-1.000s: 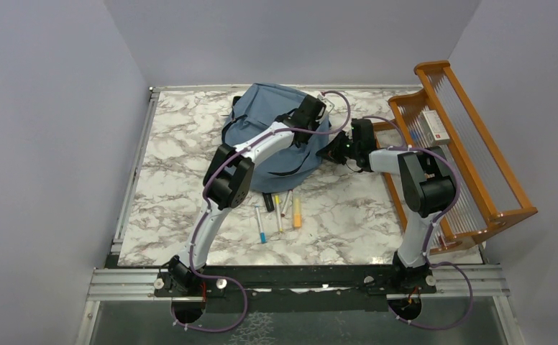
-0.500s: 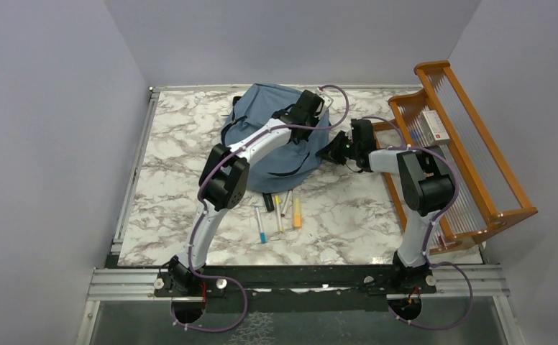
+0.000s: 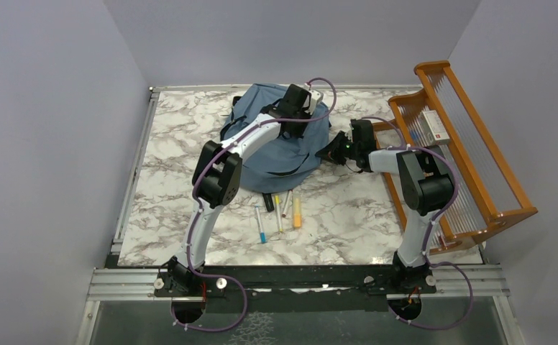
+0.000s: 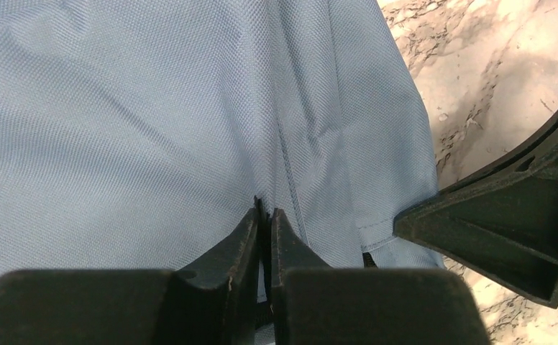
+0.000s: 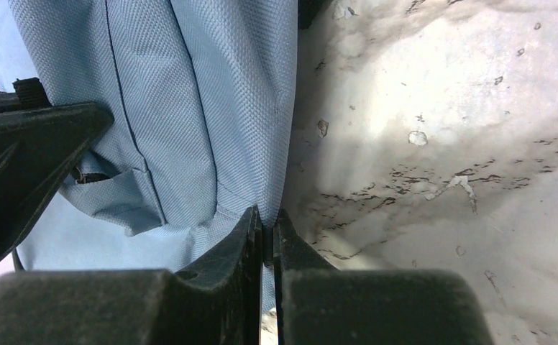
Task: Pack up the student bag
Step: Unzip the student bag at the center of the board.
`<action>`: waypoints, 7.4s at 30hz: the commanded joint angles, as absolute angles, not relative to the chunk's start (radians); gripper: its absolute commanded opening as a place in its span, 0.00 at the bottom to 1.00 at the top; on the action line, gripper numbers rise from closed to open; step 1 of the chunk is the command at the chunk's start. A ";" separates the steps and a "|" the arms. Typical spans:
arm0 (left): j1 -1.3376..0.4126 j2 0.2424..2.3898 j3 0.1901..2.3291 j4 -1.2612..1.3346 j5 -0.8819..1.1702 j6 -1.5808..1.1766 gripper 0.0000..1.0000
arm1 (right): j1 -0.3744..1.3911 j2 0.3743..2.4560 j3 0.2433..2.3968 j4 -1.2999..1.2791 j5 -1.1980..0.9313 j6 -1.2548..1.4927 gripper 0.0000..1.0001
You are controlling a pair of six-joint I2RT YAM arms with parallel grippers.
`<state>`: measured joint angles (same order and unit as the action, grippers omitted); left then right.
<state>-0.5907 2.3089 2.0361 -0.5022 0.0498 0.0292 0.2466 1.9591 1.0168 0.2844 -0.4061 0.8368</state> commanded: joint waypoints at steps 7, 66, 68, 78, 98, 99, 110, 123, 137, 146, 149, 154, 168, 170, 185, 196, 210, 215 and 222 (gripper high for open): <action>-0.586 2.240 2.019 -0.500 0.107 0.011 0.22 | 0.238 1.983 0.994 0.281 -0.431 0.816 0.11; -0.579 2.313 2.047 -0.528 0.052 0.029 0.20 | 0.238 1.996 1.020 0.268 -0.466 0.807 0.11; -0.580 2.309 2.050 -0.528 0.052 0.031 0.13 | 0.238 1.995 1.020 0.267 -0.467 0.807 0.11; -0.567 2.251 2.075 -0.529 0.054 0.025 0.00 | 0.238 1.996 1.022 0.267 -0.467 0.805 0.11; -0.509 2.240 2.026 -0.522 0.150 -0.034 0.21 | 0.238 2.002 1.013 0.278 -0.469 0.811 0.11; -0.509 2.240 2.025 -0.522 0.150 -0.035 0.22 | 0.238 2.001 1.013 0.278 -0.469 0.811 0.11; -0.503 2.222 1.990 -0.507 0.157 -0.043 0.31 | 0.236 1.997 1.013 0.276 -0.473 0.811 0.11; -0.475 2.204 1.966 -0.486 0.209 -0.070 0.00 | 0.236 1.996 1.008 0.276 -0.475 0.809 0.11; -0.439 2.172 1.952 -0.460 0.149 -0.093 0.00 | 0.236 1.994 1.012 0.271 -0.476 0.801 0.11; -0.396 2.117 1.906 -0.413 0.106 -0.109 0.00 | 0.236 1.992 1.012 0.264 -0.477 0.795 0.11; -0.377 2.094 1.882 -0.405 0.071 -0.102 0.00 | 0.236 1.992 1.013 0.265 -0.481 0.795 0.11; -0.339 2.061 1.830 -0.375 0.034 -0.101 0.00 | 0.236 1.992 1.014 0.265 -0.485 0.797 0.11; -0.196 2.051 1.832 -0.296 0.019 -0.083 0.00 | 0.235 1.985 1.016 0.252 -0.482 0.787 0.11; -0.180 2.058 1.837 -0.285 0.021 -0.080 0.00 | 0.235 1.984 1.014 0.252 -0.482 0.787 0.11; -0.150 2.039 1.868 -0.279 0.308 -0.209 0.35 | 0.235 1.902 1.073 0.252 -0.589 0.684 0.23; -0.150 1.669 1.421 -0.269 0.101 -0.339 0.53 | 0.235 1.783 1.193 0.026 -0.534 0.403 0.45; -0.152 1.264 0.922 -0.302 -0.030 -0.614 0.73 | 0.285 1.846 1.397 -0.090 -0.469 0.191 0.55; -0.153 1.291 0.906 -0.271 0.028 -0.612 0.74 | 0.376 1.958 1.570 -0.115 -0.374 0.083 0.60; -0.158 1.323 0.874 -0.209 0.078 -0.644 0.75 | 0.476 2.169 1.860 -0.186 -0.266 -0.118 0.66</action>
